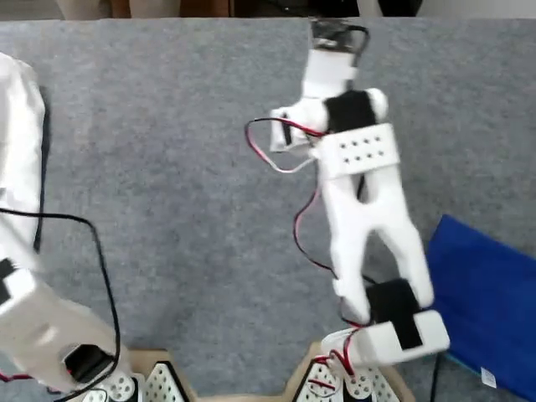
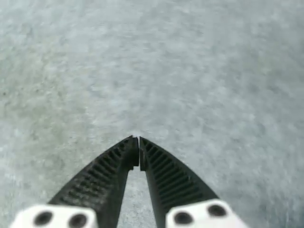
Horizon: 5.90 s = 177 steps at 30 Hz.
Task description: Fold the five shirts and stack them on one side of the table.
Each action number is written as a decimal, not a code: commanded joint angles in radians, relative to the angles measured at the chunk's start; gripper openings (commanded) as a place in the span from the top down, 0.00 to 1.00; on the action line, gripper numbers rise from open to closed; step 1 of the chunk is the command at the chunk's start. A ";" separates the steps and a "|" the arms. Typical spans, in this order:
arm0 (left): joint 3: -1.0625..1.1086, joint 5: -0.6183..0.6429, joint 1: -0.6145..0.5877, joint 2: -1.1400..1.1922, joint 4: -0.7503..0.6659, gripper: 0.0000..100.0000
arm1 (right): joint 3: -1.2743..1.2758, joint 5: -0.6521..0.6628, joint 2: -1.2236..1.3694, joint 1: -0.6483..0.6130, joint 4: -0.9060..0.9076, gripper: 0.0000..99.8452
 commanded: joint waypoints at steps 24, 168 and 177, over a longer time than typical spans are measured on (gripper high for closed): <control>-0.021 0.258 -0.115 0.367 -0.063 0.98 | -0.097 0.011 0.004 -0.101 0.157 1.00; -0.899 0.466 1.013 0.450 0.229 0.98 | 0.039 0.014 -0.042 0.280 0.120 1.00; -0.905 0.465 1.363 0.449 0.227 0.98 | 0.039 0.071 -0.042 0.552 0.112 1.00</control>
